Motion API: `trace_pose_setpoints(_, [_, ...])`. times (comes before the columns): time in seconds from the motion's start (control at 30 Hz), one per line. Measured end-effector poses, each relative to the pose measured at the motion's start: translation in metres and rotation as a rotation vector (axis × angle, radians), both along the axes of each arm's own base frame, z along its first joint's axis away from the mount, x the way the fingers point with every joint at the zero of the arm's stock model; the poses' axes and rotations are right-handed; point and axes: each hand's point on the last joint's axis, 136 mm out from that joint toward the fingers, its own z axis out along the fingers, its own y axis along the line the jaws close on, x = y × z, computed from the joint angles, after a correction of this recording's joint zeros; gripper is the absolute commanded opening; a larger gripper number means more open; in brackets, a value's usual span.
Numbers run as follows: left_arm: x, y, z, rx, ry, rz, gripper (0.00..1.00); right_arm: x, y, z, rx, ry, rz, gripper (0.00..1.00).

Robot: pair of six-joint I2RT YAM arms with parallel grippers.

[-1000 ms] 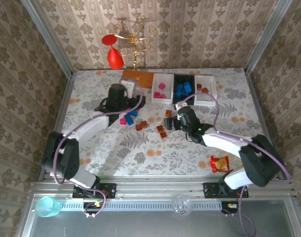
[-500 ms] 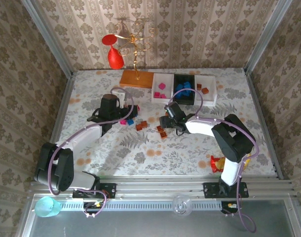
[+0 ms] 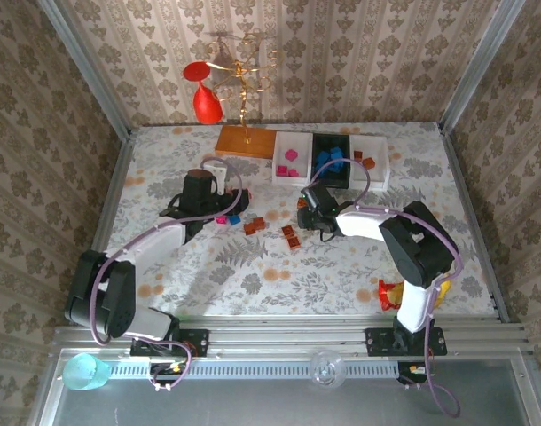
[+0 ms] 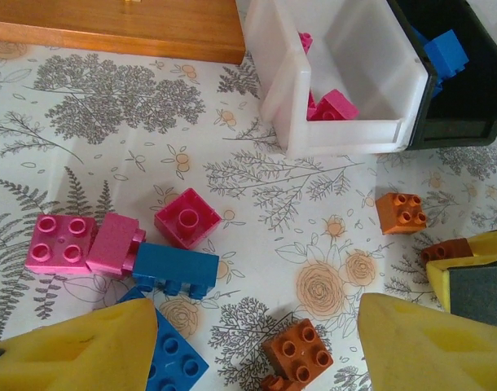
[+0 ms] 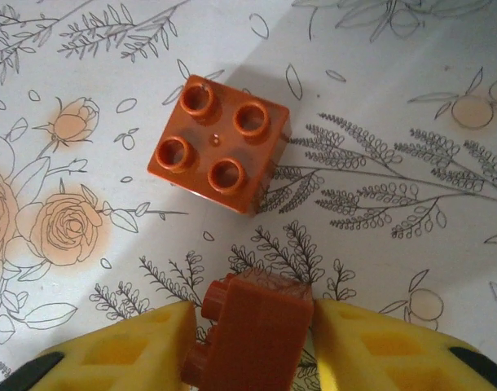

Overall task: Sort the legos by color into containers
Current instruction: Pick up the lego from the center of the table, then place the lego in the container.

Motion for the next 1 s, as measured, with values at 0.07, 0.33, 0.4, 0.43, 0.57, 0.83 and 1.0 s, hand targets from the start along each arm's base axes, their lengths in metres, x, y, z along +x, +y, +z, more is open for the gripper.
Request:
trace_pose_setpoints(0.07, [0.000, 0.000, 0.000, -0.003, 0.002, 0.000, 0.67, -0.001, 0.000, -0.001, 0.002, 0.002, 0.002, 0.34])
trace_pose_setpoints(0.33, [-0.009, -0.026, 0.008, -0.047, -0.014, -0.069, 0.68, -0.014, -0.015, 0.024, 0.015, -0.054, 0.007, 0.31])
trace_pose_setpoints(0.4, [-0.016, -0.046, 0.014, -0.068, -0.028, -0.128, 0.68, -0.013, -0.029, 0.047, 0.036, -0.104, -0.019, 0.30])
trace_pose_setpoints(0.43, [-0.019, -0.055, 0.016, -0.079, -0.034, -0.155, 0.68, -0.011, -0.036, 0.059, 0.048, -0.132, -0.037, 0.30])
trace_pose_setpoints(0.57, [-0.027, -0.096, 0.031, -0.132, -0.069, -0.273, 0.70, 0.005, -0.076, 0.106, 0.083, -0.250, -0.132, 0.30])
trace_pose_setpoints(0.83, [-0.025, -0.166, 0.047, -0.188, -0.077, -0.431, 0.72, 0.050, -0.153, 0.133, 0.077, -0.312, -0.328, 0.31])
trace_pose_setpoints(1.0, [-0.034, -0.199, 0.050, -0.201, -0.071, -0.504, 0.72, 0.091, -0.187, 0.125, 0.062, -0.298, -0.412, 0.31])
